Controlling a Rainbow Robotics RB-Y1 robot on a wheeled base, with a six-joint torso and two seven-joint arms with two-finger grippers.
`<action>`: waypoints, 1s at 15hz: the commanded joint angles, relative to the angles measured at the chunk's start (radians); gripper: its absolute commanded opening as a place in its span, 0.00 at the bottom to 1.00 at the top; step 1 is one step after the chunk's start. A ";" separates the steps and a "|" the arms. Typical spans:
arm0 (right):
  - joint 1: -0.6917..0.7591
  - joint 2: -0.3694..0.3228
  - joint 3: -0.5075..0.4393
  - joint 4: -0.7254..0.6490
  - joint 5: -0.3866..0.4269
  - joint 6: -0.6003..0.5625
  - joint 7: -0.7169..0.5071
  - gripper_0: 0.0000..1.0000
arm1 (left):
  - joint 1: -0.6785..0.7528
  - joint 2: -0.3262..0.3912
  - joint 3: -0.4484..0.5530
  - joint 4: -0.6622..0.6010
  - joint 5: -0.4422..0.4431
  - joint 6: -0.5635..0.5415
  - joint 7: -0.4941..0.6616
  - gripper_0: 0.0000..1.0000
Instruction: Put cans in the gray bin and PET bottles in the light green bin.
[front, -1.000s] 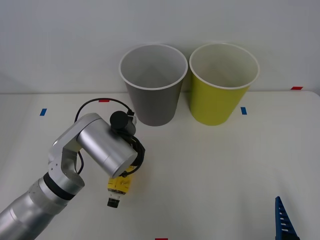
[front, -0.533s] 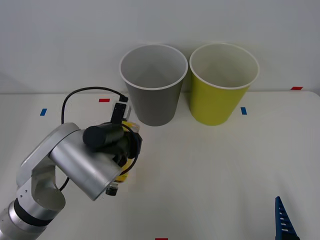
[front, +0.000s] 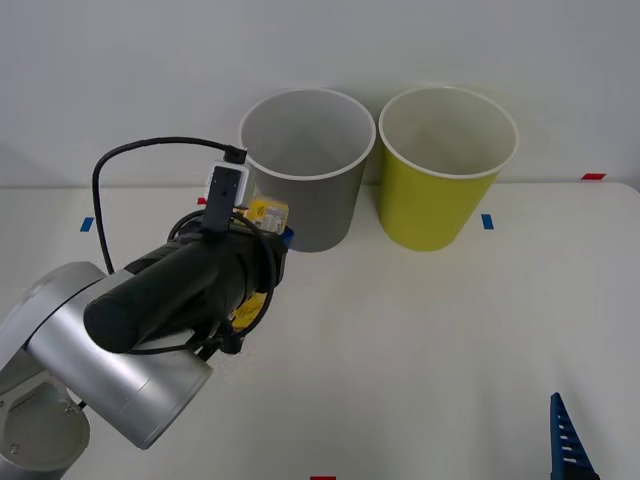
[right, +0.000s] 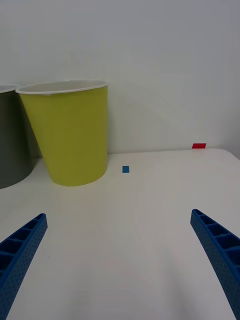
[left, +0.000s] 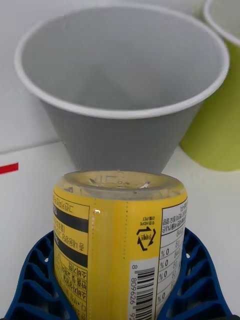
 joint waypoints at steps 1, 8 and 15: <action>0.000 0.000 0.000 0.000 0.000 0.000 0.000 1.00 | 0.018 0.025 0.000 -0.087 0.003 -0.026 -0.017 0.00; 0.000 0.000 0.000 0.000 0.000 0.000 0.000 1.00 | 0.024 0.014 0.008 -0.174 -0.075 -0.147 -0.030 0.00; 0.000 0.000 0.000 0.000 0.000 0.000 0.000 1.00 | 0.024 -0.049 0.069 -0.246 -0.092 -0.147 -0.122 0.00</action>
